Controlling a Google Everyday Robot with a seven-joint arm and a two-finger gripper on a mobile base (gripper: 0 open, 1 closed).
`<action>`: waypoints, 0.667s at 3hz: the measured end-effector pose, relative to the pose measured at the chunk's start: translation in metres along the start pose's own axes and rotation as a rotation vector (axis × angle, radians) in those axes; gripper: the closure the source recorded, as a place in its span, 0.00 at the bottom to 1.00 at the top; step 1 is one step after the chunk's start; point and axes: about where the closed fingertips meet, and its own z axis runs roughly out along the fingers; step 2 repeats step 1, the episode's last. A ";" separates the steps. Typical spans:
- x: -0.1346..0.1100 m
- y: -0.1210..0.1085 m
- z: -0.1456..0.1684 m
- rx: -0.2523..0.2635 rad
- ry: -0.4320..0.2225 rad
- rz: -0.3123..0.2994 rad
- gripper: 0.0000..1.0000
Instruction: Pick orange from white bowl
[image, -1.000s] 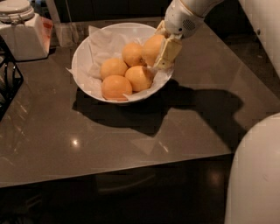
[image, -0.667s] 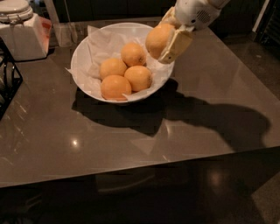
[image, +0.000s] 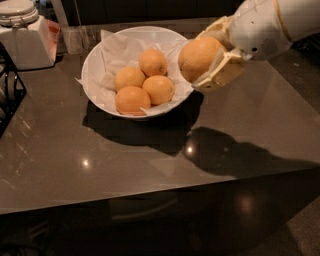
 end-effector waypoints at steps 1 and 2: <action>0.014 0.005 -0.011 0.020 0.001 0.038 1.00; 0.014 0.005 -0.011 0.020 0.001 0.038 1.00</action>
Offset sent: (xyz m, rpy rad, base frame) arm 0.0000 0.0000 0.0000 0.0000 0.0000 0.0000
